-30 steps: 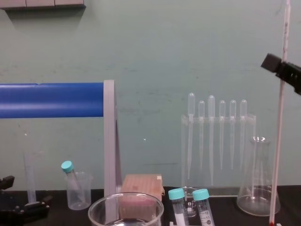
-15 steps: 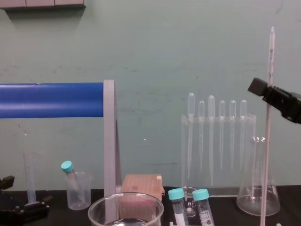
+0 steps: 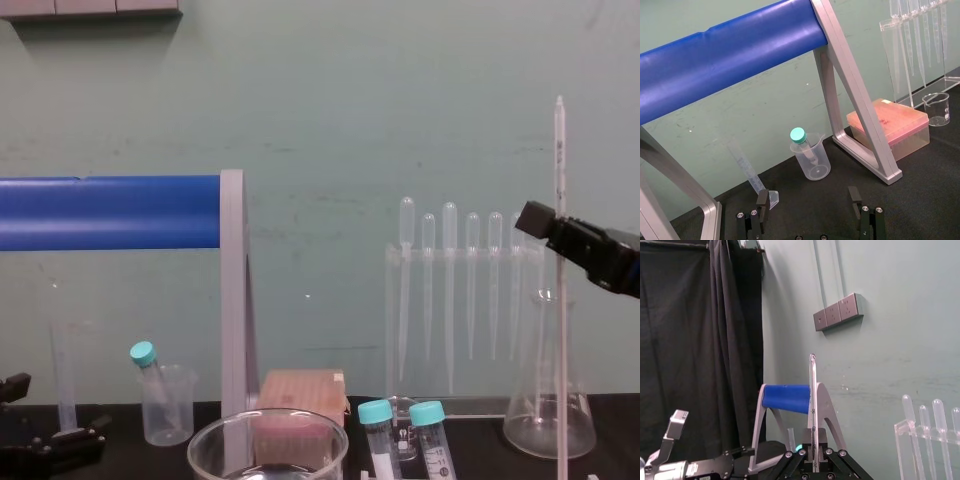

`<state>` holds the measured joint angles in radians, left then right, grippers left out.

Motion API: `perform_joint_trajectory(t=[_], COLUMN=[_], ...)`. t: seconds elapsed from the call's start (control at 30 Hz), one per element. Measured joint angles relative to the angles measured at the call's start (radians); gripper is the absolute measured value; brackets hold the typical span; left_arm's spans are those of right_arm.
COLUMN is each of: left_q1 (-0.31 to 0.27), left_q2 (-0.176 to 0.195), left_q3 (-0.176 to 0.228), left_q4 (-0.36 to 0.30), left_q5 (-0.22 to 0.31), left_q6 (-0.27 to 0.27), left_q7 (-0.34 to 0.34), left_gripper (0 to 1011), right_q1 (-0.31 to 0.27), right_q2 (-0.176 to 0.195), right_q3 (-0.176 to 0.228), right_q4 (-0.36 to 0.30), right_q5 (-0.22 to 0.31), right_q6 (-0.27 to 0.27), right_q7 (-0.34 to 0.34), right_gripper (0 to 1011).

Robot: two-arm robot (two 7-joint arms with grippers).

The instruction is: Hold the thermometer with one hand and immerse one end into the beaker, then reinsert it into the test tube rack.

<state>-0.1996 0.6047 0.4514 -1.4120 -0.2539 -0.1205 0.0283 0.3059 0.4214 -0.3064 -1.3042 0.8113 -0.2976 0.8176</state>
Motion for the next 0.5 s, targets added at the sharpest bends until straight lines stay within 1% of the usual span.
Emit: perform_joint_trajectory(t=[0.23,0.5], left_q1=[0.000,0.000], left_q2=[0.000,0.000], left_q3=[0.000,0.000], left_q4=[0.000,0.000], left_q5=[0.000,0.000], left_q6=[0.000,0.000], left_q7=[0.000,0.000], left_gripper=[1008,1008], right_q1=[0.004,0.009], right_q2=[0.004,-0.002], right_q3=[-0.007,-0.013], right_q4=[0.015,0.037], right_q5=[-0.006,-0.010], right_q6=[0.013,0.017], right_q7=[-0.006,-0.010], right_gripper=[52,52])
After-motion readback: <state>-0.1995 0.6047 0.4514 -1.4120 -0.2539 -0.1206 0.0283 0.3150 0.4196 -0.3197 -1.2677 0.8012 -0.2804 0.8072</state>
